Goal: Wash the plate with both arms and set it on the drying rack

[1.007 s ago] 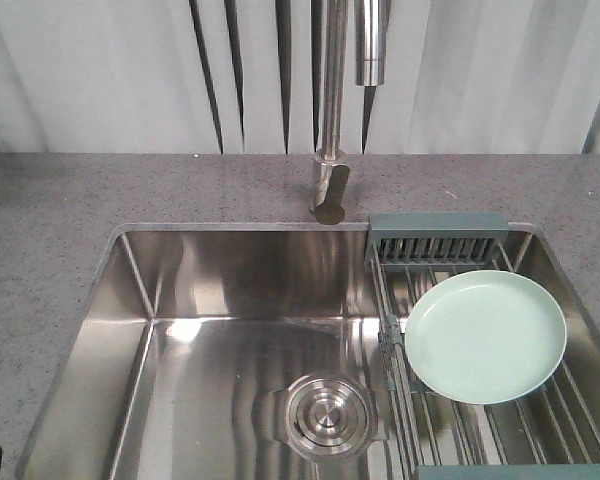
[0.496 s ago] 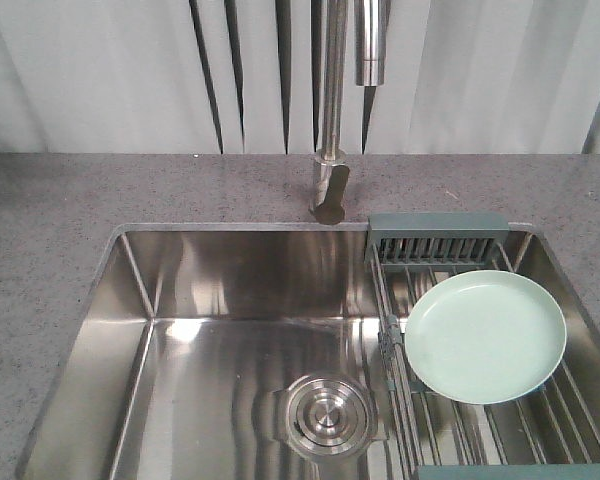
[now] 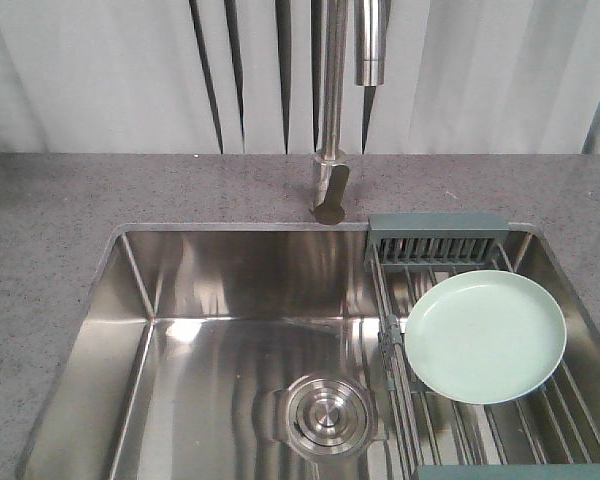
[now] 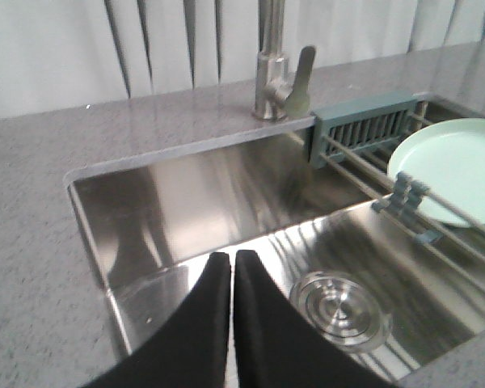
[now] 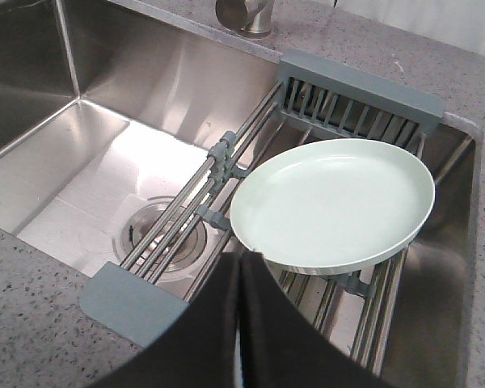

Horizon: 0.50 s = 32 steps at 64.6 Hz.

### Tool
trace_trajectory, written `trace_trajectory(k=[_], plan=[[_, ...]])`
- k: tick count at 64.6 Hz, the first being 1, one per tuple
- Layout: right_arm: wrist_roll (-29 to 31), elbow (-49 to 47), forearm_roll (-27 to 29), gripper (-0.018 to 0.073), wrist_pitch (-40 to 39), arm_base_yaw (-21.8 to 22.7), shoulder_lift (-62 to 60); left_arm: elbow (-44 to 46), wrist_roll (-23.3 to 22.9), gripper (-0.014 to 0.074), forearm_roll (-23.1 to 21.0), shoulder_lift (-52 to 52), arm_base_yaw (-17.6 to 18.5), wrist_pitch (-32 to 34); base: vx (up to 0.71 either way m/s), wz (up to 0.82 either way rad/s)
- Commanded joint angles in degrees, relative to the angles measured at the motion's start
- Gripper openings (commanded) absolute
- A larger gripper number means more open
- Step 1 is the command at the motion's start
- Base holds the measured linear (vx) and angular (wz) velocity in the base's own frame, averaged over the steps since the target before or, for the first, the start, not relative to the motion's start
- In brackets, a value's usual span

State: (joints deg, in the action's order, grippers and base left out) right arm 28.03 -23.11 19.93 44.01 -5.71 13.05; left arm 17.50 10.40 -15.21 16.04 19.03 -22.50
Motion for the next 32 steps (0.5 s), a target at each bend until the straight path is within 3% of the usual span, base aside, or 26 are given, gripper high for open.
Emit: trace_trajectory(k=[1,9,25,32], plan=[[0.3,-1.4,1.0,-0.0006,-3.3,0.3,0.5,-2.8,-8.4,-0.0006,7.3,-1.6,0.0,5.4,0.0,0.0],[0.3,-1.4,1.0,-0.0006,-3.3,0.3,0.5,-8.9,-14.3,-0.0006,13.5,-5.5,0.0,9.4,0.0,0.0],[0.3,-1.4,1.1,-0.0006,-3.3,0.3,0.5,-20.6,-13.8,-0.0006,13.8,-13.7,-0.1,20.4,0.0,0.0],[0.3,-1.4,1.1,-0.0006,-3.3,0.3,0.5,-20.3,-13.7,-0.0006,16.6,-16.3,-1.7,17.3,0.0,0.0]])
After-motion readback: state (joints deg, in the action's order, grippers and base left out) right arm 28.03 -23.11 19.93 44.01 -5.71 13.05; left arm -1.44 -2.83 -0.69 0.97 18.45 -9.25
